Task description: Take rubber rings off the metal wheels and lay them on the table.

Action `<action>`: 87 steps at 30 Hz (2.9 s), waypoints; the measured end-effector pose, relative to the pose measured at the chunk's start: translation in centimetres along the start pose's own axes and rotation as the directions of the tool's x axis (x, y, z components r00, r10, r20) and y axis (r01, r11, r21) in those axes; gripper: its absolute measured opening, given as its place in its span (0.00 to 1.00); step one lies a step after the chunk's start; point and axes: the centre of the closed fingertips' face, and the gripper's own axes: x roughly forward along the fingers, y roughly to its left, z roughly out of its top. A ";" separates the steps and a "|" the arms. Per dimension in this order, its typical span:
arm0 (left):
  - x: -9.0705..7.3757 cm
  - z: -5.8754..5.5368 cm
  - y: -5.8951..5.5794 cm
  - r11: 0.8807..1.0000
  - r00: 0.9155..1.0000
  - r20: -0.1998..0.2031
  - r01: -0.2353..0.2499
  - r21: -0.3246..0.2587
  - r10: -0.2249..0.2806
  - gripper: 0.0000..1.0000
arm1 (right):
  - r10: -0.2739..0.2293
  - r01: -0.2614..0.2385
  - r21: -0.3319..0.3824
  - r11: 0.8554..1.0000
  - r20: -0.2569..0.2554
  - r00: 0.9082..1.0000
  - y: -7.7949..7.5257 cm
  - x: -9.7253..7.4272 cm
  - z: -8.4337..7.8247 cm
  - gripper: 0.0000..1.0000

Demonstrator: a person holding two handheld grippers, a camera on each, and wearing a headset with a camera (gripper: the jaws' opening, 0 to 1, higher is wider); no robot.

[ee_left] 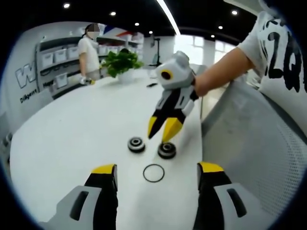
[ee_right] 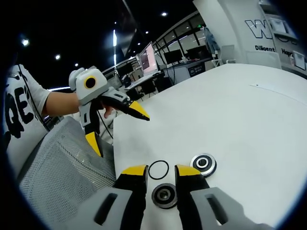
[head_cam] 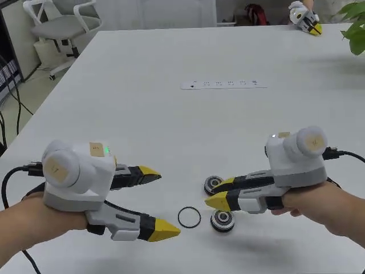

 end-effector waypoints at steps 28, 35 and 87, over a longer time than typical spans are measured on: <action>4.7 -0.6 -1.3 0.994 0.991 -0.070 0.110 -0.013 -0.111 0.53 | -0.006 0.003 -0.039 0.999 -0.076 0.997 -0.6 -1.9 -4.6 0.20; 5.8 -0.7 -1.9 0.991 0.987 -0.084 0.137 -0.009 -0.137 0.50 | -0.016 0.009 -0.063 0.998 -0.105 0.994 -1.0 -1.9 -5.7 0.20; 10.3 -0.7 -2.6 0.994 0.996 -0.061 0.076 0.078 -0.072 0.14 | -0.036 0.017 -0.156 0.988 -0.120 0.992 -1.0 -1.0 -6.6 0.13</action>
